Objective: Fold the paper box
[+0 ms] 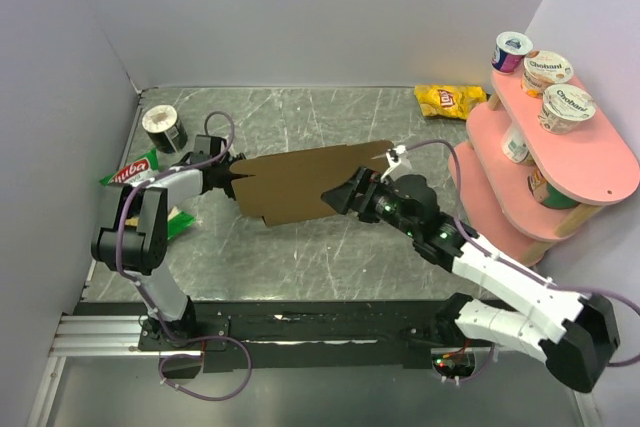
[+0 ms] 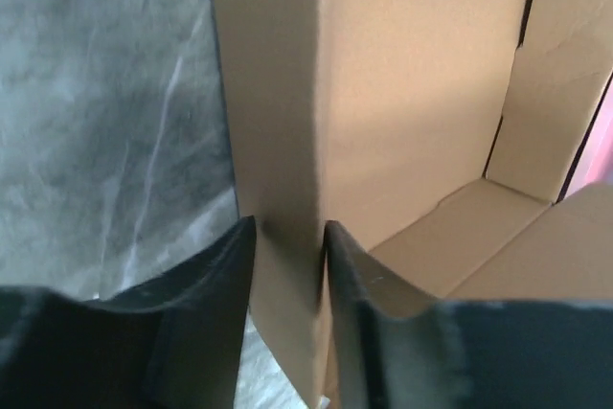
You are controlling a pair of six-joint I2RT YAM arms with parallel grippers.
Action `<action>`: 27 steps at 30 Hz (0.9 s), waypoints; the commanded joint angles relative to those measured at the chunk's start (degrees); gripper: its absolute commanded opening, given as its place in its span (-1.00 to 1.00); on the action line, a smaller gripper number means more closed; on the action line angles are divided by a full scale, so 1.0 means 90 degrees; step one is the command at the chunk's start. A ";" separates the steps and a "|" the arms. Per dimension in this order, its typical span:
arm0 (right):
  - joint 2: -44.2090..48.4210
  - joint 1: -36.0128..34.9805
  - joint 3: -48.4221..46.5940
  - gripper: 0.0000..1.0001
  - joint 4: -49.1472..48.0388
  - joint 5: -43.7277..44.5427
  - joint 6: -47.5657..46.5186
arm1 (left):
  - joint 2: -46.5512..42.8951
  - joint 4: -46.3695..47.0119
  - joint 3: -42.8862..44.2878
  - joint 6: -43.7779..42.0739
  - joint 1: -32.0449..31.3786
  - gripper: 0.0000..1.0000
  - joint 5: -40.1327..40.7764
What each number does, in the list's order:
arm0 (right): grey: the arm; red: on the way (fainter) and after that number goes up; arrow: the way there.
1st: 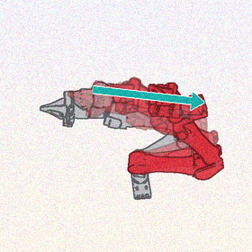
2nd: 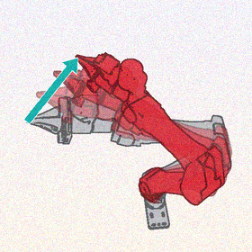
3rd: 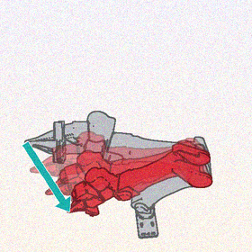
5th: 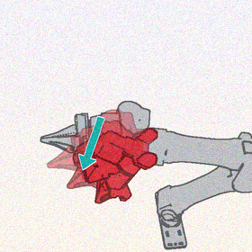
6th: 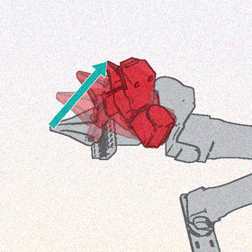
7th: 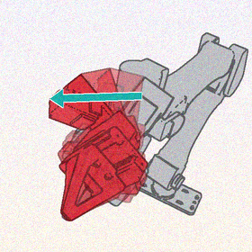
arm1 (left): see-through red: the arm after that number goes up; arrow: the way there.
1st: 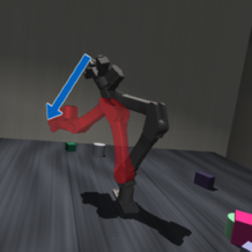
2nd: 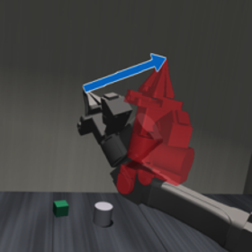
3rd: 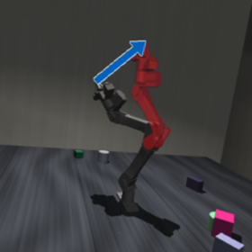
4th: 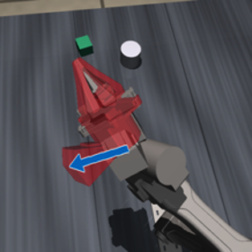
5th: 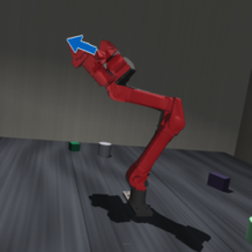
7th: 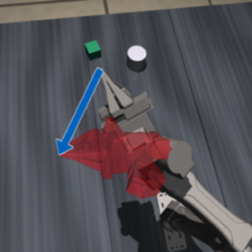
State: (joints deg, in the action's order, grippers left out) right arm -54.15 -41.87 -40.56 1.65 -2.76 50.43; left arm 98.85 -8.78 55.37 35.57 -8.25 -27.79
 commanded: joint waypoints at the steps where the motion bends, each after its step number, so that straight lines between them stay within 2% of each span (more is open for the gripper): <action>1: -0.0359 -0.0026 -0.0338 0.99 -0.0720 0.0579 -0.0242 | -0.0650 0.0135 -0.0195 0.0022 -0.0030 -0.10 -0.0145; 2: -0.0418 -0.0007 -0.0309 0.99 -0.0730 0.0871 -0.0272 | -0.0844 0.0126 -0.0321 0.0022 -0.0021 0.06 -0.0174; 6: -0.0692 0.0101 -0.0230 0.99 -0.0769 0.1195 -0.0564 | -0.1528 0.0087 -0.0674 0.0061 -0.0021 0.31 -0.0154; 14: -0.0839 0.0667 0.0228 0.99 -0.0954 0.0766 -0.0506 | -0.3209 -0.0451 -0.1094 -0.0153 0.0193 0.99 0.0841; 15: -0.0839 0.0706 0.0355 0.99 -0.0984 0.0776 -0.0526 | -0.3277 -0.0470 -0.1094 -0.0163 0.0271 0.93 0.0958; 18: -0.0878 0.0736 0.0550 0.99 -0.1023 0.0834 -0.0526 | -0.3278 -0.0373 -0.0948 -0.0125 0.0477 0.92 0.1377; 21: -0.0956 0.0736 0.0794 0.99 -0.1179 0.0757 -0.0370 | -0.2957 0.0250 -0.0607 0.0139 0.0477 0.92 0.1886; 23: -0.1005 0.0736 0.0931 0.99 -0.1257 0.0669 -0.0321 | -0.2469 0.0796 -0.0246 0.0343 0.0477 0.93 0.1946; 27: -0.1073 0.0736 0.1418 0.96 -0.1558 0.0649 -0.0068 | -0.1308 0.1237 0.0798 0.0267 0.0458 0.92 0.1818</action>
State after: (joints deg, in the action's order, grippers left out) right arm -63.09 -35.38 -31.16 -7.03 3.33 47.55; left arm 80.12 -7.05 54.00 36.82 -3.99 -12.93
